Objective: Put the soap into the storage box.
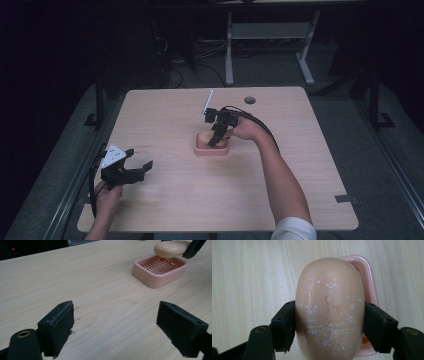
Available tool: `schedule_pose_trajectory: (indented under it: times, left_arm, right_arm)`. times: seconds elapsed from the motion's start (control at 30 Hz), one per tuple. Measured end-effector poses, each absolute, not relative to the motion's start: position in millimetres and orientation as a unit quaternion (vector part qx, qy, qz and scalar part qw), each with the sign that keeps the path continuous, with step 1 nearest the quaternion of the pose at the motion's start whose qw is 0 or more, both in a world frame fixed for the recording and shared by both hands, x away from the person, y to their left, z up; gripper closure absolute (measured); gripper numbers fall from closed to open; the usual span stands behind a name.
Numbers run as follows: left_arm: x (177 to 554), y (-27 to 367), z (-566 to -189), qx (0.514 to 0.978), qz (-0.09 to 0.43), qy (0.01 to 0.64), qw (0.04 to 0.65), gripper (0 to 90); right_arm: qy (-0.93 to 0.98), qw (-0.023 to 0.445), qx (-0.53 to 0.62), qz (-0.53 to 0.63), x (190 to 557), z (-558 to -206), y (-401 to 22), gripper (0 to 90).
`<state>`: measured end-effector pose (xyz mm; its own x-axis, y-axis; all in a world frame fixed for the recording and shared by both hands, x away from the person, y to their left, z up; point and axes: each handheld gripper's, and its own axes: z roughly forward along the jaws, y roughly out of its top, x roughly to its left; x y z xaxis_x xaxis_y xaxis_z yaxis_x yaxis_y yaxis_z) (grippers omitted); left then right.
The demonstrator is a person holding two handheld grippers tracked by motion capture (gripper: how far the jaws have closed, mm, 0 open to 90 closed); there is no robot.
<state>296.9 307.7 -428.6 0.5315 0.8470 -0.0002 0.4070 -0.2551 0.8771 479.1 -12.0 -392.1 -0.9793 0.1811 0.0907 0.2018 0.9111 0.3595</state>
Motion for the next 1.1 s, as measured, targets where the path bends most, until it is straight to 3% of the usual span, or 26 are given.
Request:
schedule_pose_trajectory:
  times: [1.1]
  left_arm:
    - [297.0,307.8,-428.5,0.75,0.247,0.419,0.448,14.2]
  right_arm:
    - [-0.98,0.032,-0.116,-0.16,492.8,-417.0,-6.1,31.7]
